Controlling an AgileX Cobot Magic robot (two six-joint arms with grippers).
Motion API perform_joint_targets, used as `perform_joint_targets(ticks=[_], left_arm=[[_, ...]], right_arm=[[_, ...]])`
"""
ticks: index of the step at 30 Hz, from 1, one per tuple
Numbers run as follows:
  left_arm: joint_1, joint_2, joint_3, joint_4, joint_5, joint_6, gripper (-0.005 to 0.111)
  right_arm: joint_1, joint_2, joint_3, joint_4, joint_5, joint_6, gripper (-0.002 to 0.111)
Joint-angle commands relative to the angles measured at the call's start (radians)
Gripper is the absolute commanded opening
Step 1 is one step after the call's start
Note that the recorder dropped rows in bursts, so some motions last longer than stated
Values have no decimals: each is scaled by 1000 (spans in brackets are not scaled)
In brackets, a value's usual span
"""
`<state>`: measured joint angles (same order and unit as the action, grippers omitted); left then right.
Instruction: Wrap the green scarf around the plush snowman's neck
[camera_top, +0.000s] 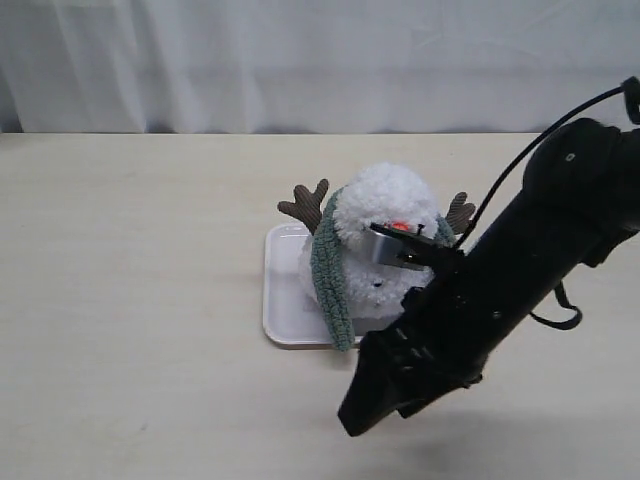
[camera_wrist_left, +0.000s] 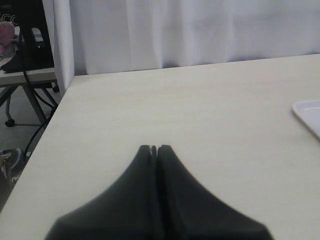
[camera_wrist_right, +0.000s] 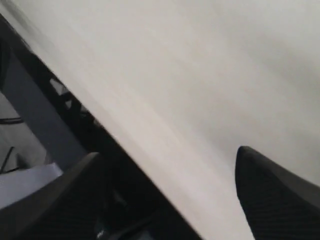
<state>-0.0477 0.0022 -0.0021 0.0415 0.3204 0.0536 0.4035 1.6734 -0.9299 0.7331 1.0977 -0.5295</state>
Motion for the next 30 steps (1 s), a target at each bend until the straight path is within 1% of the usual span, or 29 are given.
perform_joint_targets(ticks=[1, 3, 5, 6, 9, 11, 13, 21, 23, 27, 28, 30], left_arm=[[1, -2, 2, -1, -10, -3, 0], [1, -2, 2, -1, -10, -3, 0], [1, -2, 2, -1, -10, -3, 0], [1, -2, 2, -1, -10, -3, 0], [1, -2, 2, -1, -10, -3, 0], [1, -2, 2, -1, -10, -3, 0], [1, -2, 2, -1, -10, -3, 0], [1, -2, 2, -1, -10, -3, 0], [1, -2, 2, -1, -10, -3, 0], [1, -2, 2, -1, -10, -3, 0], [1, -2, 2, -1, -10, -3, 0], [1, -2, 2, -1, -10, -3, 0]], right_arm=[[94, -6, 7, -46, -319, 19, 69], [138, 0, 18, -89, -468, 75, 69], [173, 7, 37, -105, -581, 77, 69], [195, 16, 50, -105, -669, 77, 69], [227, 37, 93, -105, -872, 105, 69], [237, 56, 111, -105, -971, 105, 69], [239, 73, 119, -103, -1017, 107, 69], [239, 170, 121, -94, -1060, 107, 67], [239, 187, 119, -89, -1068, 107, 60], [239, 196, 119, -87, -1090, 107, 39], [239, 196, 119, -87, -1098, 107, 30], [239, 196, 119, -87, -1098, 107, 16]])
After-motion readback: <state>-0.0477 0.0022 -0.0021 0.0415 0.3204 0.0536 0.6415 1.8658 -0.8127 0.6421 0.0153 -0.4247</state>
